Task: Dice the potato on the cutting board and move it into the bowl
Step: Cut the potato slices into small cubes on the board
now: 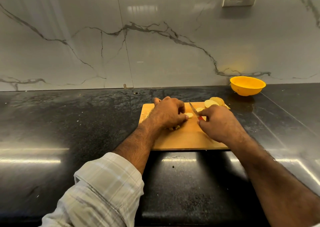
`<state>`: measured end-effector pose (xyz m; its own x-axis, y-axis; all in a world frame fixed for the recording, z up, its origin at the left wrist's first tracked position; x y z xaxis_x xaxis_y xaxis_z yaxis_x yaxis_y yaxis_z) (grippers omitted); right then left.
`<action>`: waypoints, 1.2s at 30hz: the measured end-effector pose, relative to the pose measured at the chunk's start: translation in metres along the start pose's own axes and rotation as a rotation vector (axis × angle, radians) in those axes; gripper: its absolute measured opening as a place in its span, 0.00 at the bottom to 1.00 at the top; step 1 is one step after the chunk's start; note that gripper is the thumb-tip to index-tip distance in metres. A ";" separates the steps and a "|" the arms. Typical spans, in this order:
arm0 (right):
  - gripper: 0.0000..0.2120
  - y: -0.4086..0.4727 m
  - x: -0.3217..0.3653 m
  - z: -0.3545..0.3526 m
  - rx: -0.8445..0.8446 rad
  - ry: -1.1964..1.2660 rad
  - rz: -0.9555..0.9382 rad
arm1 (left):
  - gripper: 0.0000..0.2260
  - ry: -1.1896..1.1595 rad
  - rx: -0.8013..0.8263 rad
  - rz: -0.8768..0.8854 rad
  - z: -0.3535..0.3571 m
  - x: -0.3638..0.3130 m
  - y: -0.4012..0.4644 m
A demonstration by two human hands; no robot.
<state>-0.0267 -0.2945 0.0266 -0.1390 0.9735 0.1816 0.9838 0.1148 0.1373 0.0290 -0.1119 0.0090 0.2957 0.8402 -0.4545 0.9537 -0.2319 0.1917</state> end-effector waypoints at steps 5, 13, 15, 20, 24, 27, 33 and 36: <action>0.20 0.001 -0.001 -0.003 0.068 -0.057 0.032 | 0.12 -0.012 -0.029 0.023 0.008 -0.006 0.003; 0.21 0.001 0.001 0.000 0.138 -0.097 0.071 | 0.13 -0.033 -0.094 -0.023 0.002 0.002 0.004; 0.21 0.001 0.002 0.002 0.137 -0.092 0.052 | 0.14 -0.055 -0.098 -0.041 0.002 0.002 0.006; 0.21 0.003 0.000 -0.001 0.097 -0.075 0.086 | 0.11 -0.141 -0.061 -0.044 0.003 0.003 0.005; 0.22 0.002 0.000 -0.002 0.104 -0.086 0.095 | 0.11 -0.099 -0.033 -0.019 0.003 -0.001 0.003; 0.22 0.001 0.002 -0.003 0.118 -0.095 0.083 | 0.17 -0.069 -0.021 -0.021 0.007 -0.003 0.005; 0.21 0.000 0.001 -0.005 0.122 -0.096 0.088 | 0.16 0.022 -0.098 -0.039 0.015 -0.015 0.008; 0.21 0.000 0.000 -0.005 0.145 -0.116 0.097 | 0.12 -0.020 -0.062 -0.033 0.010 -0.011 0.007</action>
<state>-0.0273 -0.2954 0.0319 -0.0368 0.9967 0.0723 0.9991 0.0382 -0.0187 0.0333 -0.1280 0.0069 0.2658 0.8369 -0.4786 0.9578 -0.1731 0.2293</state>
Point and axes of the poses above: each hand's wrist, its own y-axis towards the middle knuckle, its own z-axis out of the palm, x = y × z, the point moved 2 cm from there along y, towards the middle knuckle, and after that the axes turned 13 degrees about -y, right-handed, at the moved point
